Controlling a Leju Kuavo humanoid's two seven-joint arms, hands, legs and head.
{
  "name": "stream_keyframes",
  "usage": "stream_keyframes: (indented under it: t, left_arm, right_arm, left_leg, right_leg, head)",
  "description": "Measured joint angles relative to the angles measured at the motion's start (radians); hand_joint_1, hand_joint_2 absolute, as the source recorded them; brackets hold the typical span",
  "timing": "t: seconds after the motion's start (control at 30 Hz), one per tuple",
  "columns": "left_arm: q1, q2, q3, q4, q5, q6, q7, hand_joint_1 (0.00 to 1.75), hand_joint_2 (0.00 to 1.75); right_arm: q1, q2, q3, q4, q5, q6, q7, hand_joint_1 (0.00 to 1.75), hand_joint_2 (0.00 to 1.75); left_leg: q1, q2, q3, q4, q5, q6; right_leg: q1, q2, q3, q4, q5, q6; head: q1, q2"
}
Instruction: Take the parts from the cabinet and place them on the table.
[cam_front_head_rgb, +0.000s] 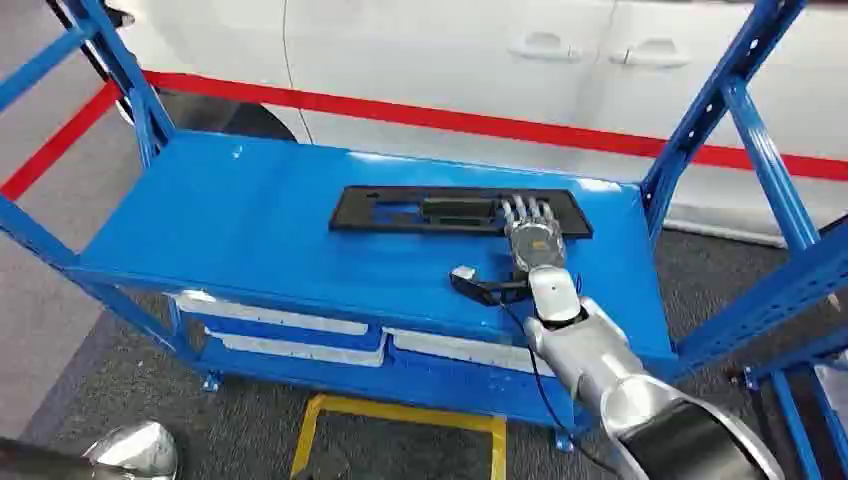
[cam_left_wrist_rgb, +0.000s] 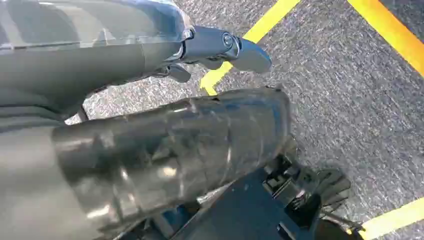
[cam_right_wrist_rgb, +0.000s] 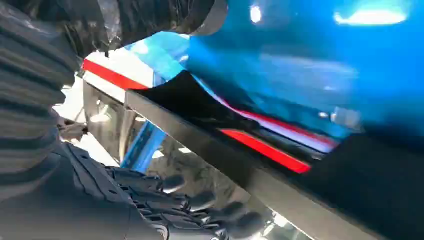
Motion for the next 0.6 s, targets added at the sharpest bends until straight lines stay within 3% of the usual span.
stream_keyframes:
  t: [0.07,0.1,0.13,0.17,0.23,0.27,0.3,0.33,0.37,0.43,0.47,0.5,0.6]
  left_arm:
    - [0.0,-0.002,-0.001,0.0,0.0,-0.002,0.0,0.0,0.0]
    - [-0.001,-0.002,-0.002,0.0,-0.001,-0.003,0.0,0.0,0.0]
    - [-0.001,-0.002,-0.003,0.0,-0.002,-0.003,0.0,0.0,0.0]
    - [-0.002,-0.003,-0.004,0.0,-0.002,-0.003,0.0,0.0,0.0]
    - [0.0,-0.003,-0.006,0.0,-0.003,-0.003,0.0,0.0,0.0]
    - [0.001,-0.003,-0.007,0.0,-0.003,-0.003,0.0,0.0,0.0]
    - [0.003,-0.003,-0.009,0.0,-0.003,-0.003,0.0,0.0,0.0]
    - [0.003,-0.002,-0.011,0.0,-0.003,-0.003,0.0,0.0,0.0]
    - [0.003,-0.002,-0.013,0.0,-0.003,-0.003,0.0,0.0,0.0]
    - [0.002,-0.002,-0.014,0.0,-0.003,-0.003,0.0,0.0,0.0]
    - [0.001,-0.003,-0.015,0.0,-0.003,-0.003,0.0,0.0,0.0]
    - [0.001,-0.005,-0.016,0.0,-0.003,-0.004,-0.001,0.0,0.0]
    - [0.002,-0.006,-0.018,0.0,-0.003,-0.005,-0.001,0.0,0.0]
  right_arm:
    - [0.0,0.0,-0.002,0.0,-0.002,-0.005,0.002,0.0,1.75]
    - [0.0,0.0,-0.003,-0.001,-0.002,-0.007,0.002,0.0,1.75]
    - [-0.001,-0.001,-0.006,-0.001,-0.003,-0.01,0.003,0.0,1.75]
    - [-0.002,-0.002,-0.008,0.0,-0.005,-0.011,0.005,0.0,1.75]
    - [0.002,-0.002,-0.01,0.0,-0.006,-0.016,0.005,0.0,1.75]
    - [0.005,-0.002,-0.01,0.0,-0.006,-0.016,0.005,0.0,1.75]
    - [0.006,-0.002,-0.01,0.002,-0.006,-0.016,0.006,0.0,1.75]
    - [0.007,-0.002,-0.011,0.002,-0.007,-0.016,0.008,0.0,1.75]
    - [0.007,-0.002,-0.013,0.002,-0.008,-0.016,0.009,0.0,1.75]
    - [0.005,-0.003,-0.018,0.002,-0.011,-0.017,0.012,0.0,1.75]
    - [0.006,-0.004,-0.019,0.002,-0.011,-0.017,0.012,0.0,1.75]
    - [0.006,-0.006,-0.021,0.002,-0.011,-0.017,0.013,0.0,1.75]
    - [0.007,-0.009,-0.024,0.002,-0.011,-0.017,0.014,0.0,1.75]
  left_leg:
    - [0.002,0.002,0.007,-0.007,-0.001,-0.01]
    - [-0.005,0.003,0.012,-0.008,-0.005,-0.016]
    - [0.0,0.002,0.009,0.009,-0.017,-0.021]
    - [0.001,0.003,-0.012,0.053,-0.044,-0.025]
    - [0.008,0.003,-0.09,0.208,-0.114,-0.035]
    - [0.01,0.003,-0.129,0.277,-0.136,-0.039]
    - [0.011,0.003,-0.149,0.305,-0.131,-0.042]
    - [0.013,0.003,-0.142,0.278,-0.1,-0.043]
    - [0.015,0.003,-0.115,0.212,-0.056,-0.043]
    - [0.018,0.005,-0.028,0.027,0.032,-0.04]
    - [0.01,0.004,-0.017,0.002,0.013,-0.037]
    - [0.01,0.001,-0.017,-0.002,0.02,-0.025]
    - [0.01,0.001,-0.017,-0.009,0.026,-0.007]
  right_leg:
    - [0.002,0.004,0.001,-0.005,-0.002,-0.005]
    - [-0.01,0.005,0.011,-0.016,0.001,-0.01]
    - [-0.013,0.002,0.021,-0.024,0.002,-0.014]
    - [-0.014,0.0,0.025,-0.026,0.001,-0.02]
    - [-0.012,0.0,0.025,-0.026,-0.001,-0.024]
    - [-0.012,0.0,0.024,-0.025,-0.002,-0.025]
    - [-0.012,0.001,0.025,-0.025,-0.002,-0.025]
    - [-0.012,0.002,0.026,-0.023,-0.004,-0.024]
    - [-0.013,0.003,0.027,-0.021,-0.005,-0.022]
    - [-0.015,0.005,0.029,-0.014,-0.011,-0.013]
    - [-0.008,0.006,0.027,-0.012,-0.014,-0.007]
    - [-0.008,0.007,0.025,-0.012,-0.012,0.0]
    - [-0.008,0.007,0.029,-0.022,-0.007,0.02]
  head:
    - [0.0,0.0]
    - [0.0,0.0]
    - [0.001,0.0]
    - [-0.001,0.0]
    - [-0.001,0.0]
    - [0.0,0.0]
    - [-0.001,0.0]
    - [-0.001,0.0]
    - [-0.001,0.0]
    - [-0.001,0.0]
    - [-0.001,0.0]
    - [0.001,0.0]
    - [0.0,0.0]
